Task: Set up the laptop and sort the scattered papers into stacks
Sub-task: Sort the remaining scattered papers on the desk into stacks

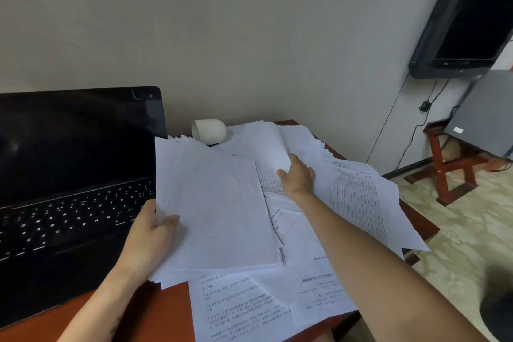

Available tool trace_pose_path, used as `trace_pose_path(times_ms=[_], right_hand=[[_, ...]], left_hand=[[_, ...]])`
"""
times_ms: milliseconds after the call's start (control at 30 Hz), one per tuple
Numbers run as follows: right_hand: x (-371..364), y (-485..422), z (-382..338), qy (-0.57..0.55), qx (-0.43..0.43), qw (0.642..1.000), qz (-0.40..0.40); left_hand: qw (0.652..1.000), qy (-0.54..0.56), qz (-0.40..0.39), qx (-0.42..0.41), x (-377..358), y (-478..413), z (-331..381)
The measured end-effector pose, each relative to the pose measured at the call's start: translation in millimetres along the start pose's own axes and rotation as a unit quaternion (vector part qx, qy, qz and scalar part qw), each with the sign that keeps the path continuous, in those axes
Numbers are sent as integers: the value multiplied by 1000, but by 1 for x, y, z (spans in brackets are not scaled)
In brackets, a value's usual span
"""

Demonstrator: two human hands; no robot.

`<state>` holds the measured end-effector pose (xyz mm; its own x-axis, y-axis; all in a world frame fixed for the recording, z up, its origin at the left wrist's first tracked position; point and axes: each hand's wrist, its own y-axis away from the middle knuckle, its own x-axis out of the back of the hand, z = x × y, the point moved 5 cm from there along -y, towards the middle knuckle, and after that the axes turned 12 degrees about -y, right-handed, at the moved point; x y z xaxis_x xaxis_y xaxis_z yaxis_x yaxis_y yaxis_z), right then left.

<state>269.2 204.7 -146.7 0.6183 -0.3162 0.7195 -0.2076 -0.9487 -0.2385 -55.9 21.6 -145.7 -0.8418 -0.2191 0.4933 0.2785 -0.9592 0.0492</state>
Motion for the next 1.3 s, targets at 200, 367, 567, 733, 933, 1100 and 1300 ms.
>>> trace_pose_path(times_ms=[200,367,567,733,933,1100,1300], right_hand=[[14,9,5,-285,-17,957,50],[32,12,18,-460,-69,880,96],[43,23,57,-471,-211,853,82],[80,49,58,-405,-134,899,101],[114,67,76,-463,-117,871,119],[140,80,90,-536,-134,823,130],[154,93,85,-602,-126,780,118]], left_hand=[[1000,3,-4,-7,-1,-2,0],[1000,13,-9,-12,-1,-2,-2],[1000,24,-10,-16,-1,-1,1],[999,42,-10,-19,-3,0,3],[998,52,-3,-19,-4,3,5],[997,73,0,-9,-7,8,8],[994,104,-7,-11,-13,14,14]])
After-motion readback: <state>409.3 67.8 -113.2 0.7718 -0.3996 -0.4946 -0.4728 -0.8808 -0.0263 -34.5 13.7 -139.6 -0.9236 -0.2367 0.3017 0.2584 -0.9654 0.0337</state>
